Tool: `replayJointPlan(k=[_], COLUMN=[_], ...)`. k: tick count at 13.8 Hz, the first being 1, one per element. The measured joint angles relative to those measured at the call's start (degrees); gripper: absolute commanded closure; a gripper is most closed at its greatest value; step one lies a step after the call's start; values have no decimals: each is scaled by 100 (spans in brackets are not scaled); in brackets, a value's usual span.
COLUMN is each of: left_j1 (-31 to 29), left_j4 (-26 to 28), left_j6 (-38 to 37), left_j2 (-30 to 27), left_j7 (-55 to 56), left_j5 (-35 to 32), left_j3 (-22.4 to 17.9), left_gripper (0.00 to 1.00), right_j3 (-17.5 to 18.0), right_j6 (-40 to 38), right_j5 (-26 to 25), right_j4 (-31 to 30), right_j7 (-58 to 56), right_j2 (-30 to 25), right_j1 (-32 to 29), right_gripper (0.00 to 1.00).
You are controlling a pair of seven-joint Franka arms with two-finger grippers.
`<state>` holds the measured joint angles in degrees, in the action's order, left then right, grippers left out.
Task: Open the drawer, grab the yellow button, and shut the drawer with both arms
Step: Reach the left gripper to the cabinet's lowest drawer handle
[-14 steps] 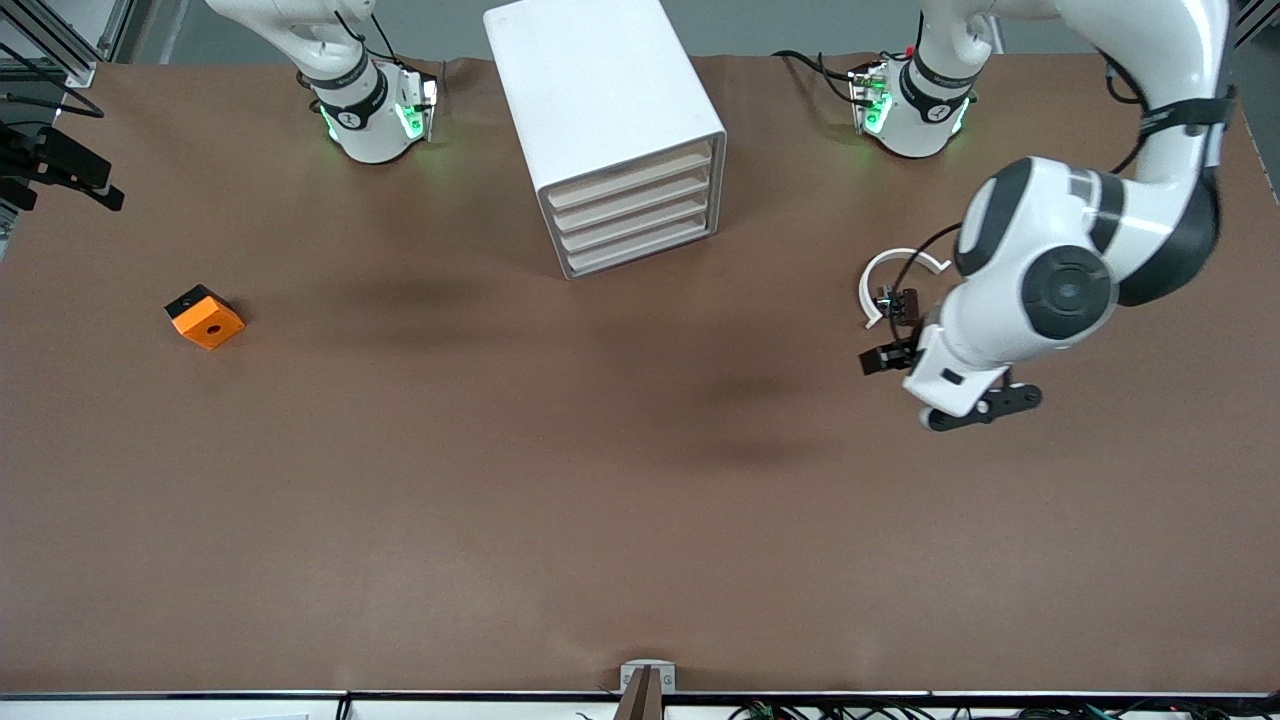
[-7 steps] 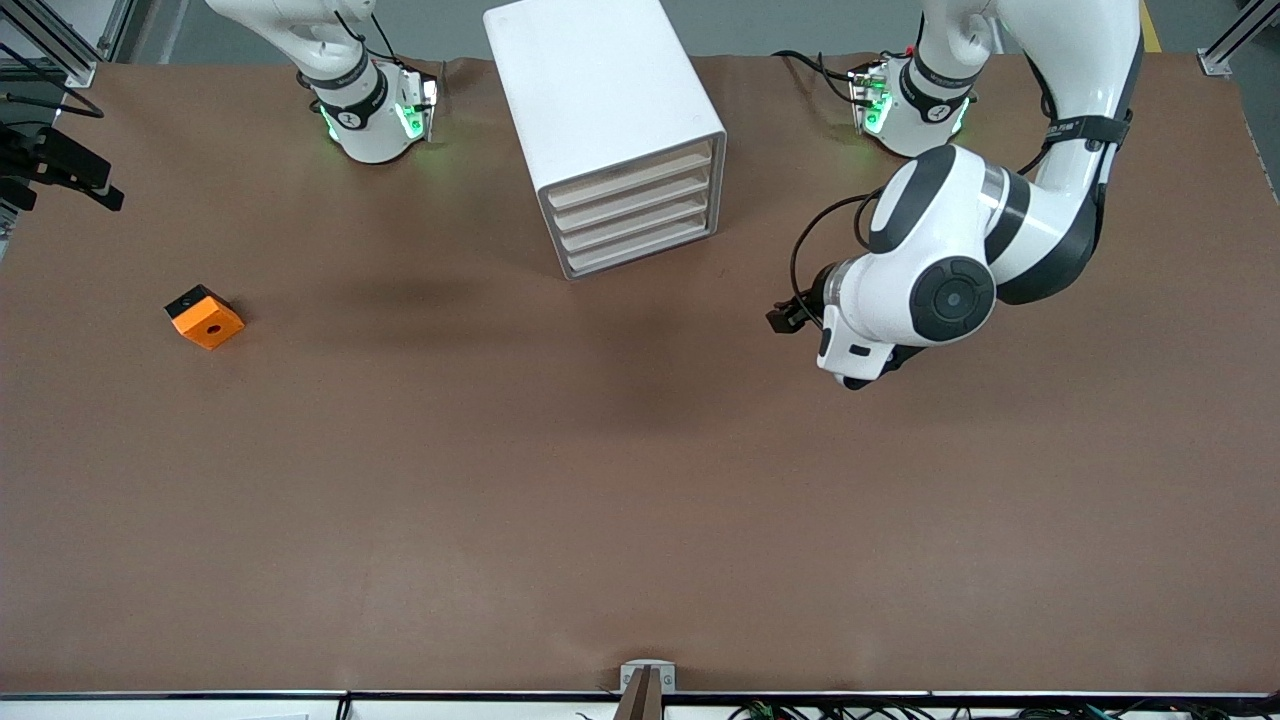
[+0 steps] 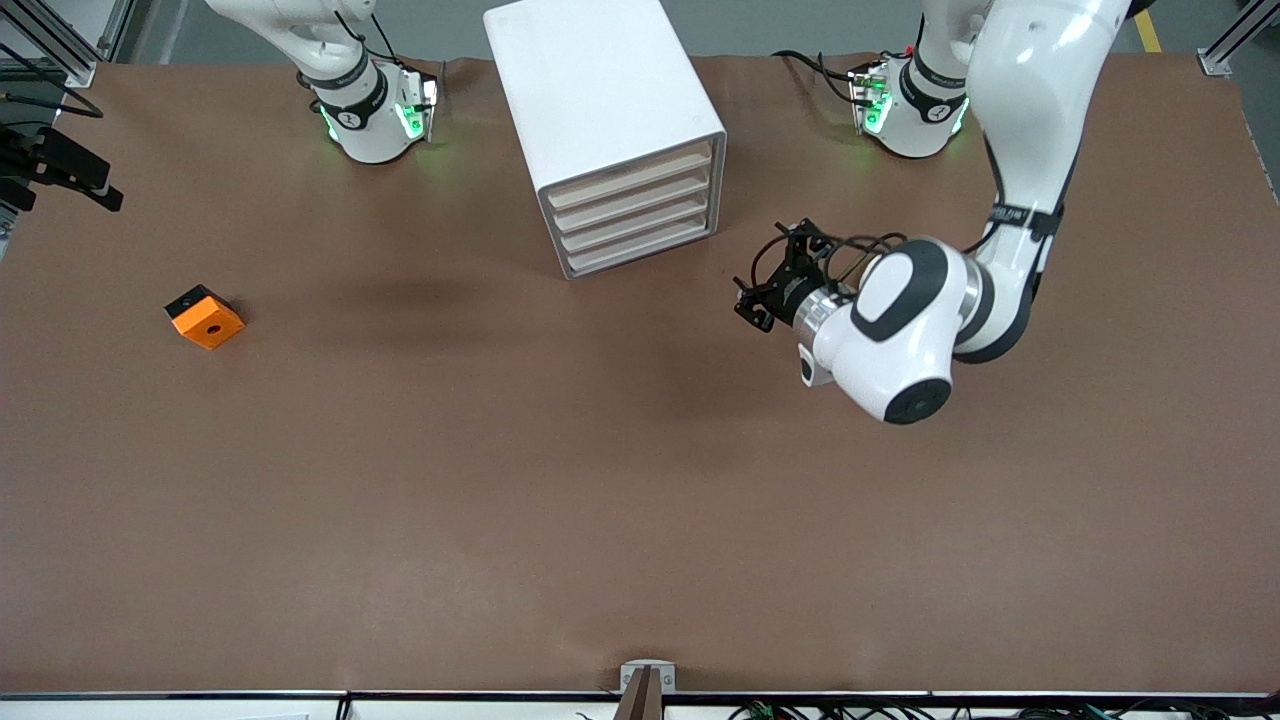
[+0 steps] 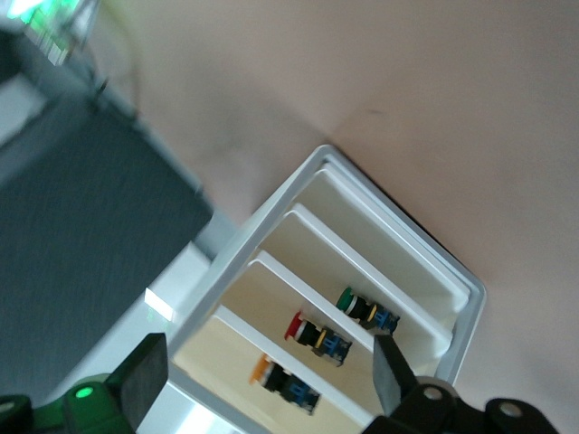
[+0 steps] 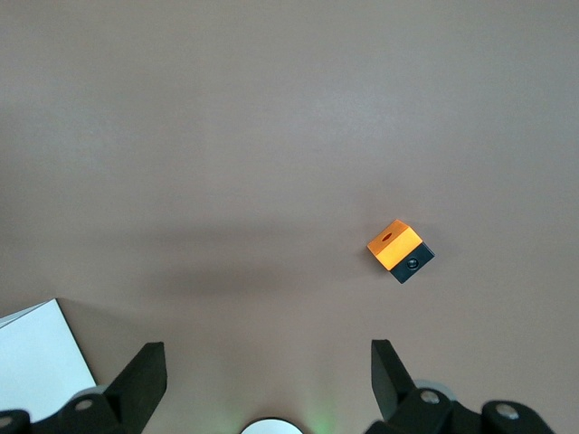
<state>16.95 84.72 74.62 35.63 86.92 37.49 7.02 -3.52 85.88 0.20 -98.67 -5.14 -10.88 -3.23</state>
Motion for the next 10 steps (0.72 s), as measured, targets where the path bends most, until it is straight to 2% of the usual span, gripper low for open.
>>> replayJointPlan(k=[3, 7, 8, 9, 10], left_j1=[-189, -209, -182, -137, -76], left_j4=[-94, -136, -138, -138, -139], left_j6=[-529, -1168, -1255, -1318, -1362], left_j2=[640, 1132, 1204, 1260, 1306], left_j7=[1297, 2795, 3081, 3319, 3509], left_j5=[503, 1058, 1185, 1292, 1416], left_j3=[-2, 8, 12, 19, 21], left_gripper=[0, 0, 9, 27, 35], right_j3=[2, 4, 4, 4, 4], right_j6=[12, 15, 15, 15, 15], right_j5=[0, 0, 0, 0, 0], right_j4=[11, 24, 24, 24, 24], right_j7=[0, 0, 0, 0, 0], right_j2=[-3, -11, -11, -11, -11], right_j1=[0, 0, 0, 0, 0], right_gripper=[0, 0, 0, 0, 0])
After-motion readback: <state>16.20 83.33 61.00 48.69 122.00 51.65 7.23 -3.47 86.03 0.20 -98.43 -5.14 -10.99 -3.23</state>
